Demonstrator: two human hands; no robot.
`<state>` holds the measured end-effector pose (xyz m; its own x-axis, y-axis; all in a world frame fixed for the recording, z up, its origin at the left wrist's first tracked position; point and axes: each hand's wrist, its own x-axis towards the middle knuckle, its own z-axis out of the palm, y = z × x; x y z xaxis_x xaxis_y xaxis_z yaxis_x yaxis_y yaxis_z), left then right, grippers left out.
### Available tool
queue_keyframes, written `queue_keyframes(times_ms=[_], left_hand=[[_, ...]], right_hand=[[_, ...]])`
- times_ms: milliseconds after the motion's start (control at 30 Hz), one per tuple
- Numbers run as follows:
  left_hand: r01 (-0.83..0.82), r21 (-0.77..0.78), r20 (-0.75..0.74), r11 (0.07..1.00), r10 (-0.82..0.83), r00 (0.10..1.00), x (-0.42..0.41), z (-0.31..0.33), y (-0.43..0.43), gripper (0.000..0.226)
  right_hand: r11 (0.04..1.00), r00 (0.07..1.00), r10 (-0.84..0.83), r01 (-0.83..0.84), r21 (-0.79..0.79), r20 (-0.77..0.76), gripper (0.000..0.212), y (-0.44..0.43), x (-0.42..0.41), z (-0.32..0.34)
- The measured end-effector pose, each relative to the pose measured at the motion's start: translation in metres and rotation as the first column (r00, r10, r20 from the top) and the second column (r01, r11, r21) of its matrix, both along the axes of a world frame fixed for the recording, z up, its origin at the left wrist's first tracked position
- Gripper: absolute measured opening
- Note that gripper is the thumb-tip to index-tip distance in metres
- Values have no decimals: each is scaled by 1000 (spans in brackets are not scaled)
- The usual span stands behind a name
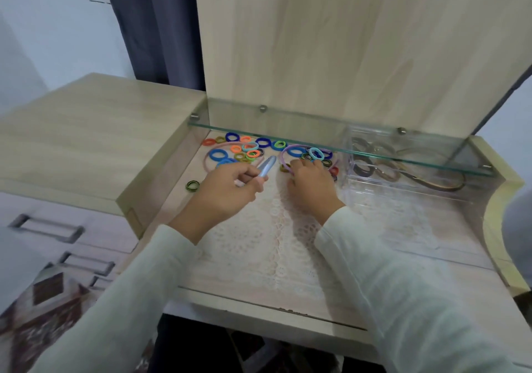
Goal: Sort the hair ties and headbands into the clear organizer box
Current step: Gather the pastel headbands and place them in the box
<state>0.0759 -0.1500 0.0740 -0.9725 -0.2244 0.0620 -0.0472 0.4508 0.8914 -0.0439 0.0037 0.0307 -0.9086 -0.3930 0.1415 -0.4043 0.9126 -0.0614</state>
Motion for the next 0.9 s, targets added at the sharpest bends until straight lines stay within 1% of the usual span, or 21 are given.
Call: queue_keyframes(times_ms=[33,167,333,467,500,567,633,700,833,900], left_hand=[[-16,38,0,999,16,1000,0,2,-2,11],[-49,92,20,995,47,999,1,9,-14,8],[-52,220,41,974,44,998,6,25,-18,13],[-74,255,71,964,58,996,7,31,-26,14],[-83,266,78,960,64,995,6,32,-26,13],[-97,267,87,959,76,993,5,33,-27,10],[-99,261,91,960,77,993,4,33,-27,10],[-85,274,90,958,63,994,4,33,-25,12],[-79,300,81,951,57,995,2,34,-20,14],[-78,304,75,949,58,995,1,34,-19,14]], right_hand=[[1000,1000,1,-1,4,-21,33,-2,0,-1],[1000,997,20,-19,8,-71,31,-3,3,-2],[997,997,57,-60,-44,-51,30,-2,9,-3],[991,995,93,-95,-95,-25,30,3,15,-5],[986,994,112,-113,-119,-17,30,5,17,-5],[966,991,132,-129,-226,-3,30,8,20,-4],[924,991,135,-131,-360,-14,28,11,23,-2],[880,990,137,-140,-454,-38,25,13,26,0],[812,989,148,-137,-568,-27,21,20,33,11],[758,986,165,-146,-635,-29,16,23,36,19]])
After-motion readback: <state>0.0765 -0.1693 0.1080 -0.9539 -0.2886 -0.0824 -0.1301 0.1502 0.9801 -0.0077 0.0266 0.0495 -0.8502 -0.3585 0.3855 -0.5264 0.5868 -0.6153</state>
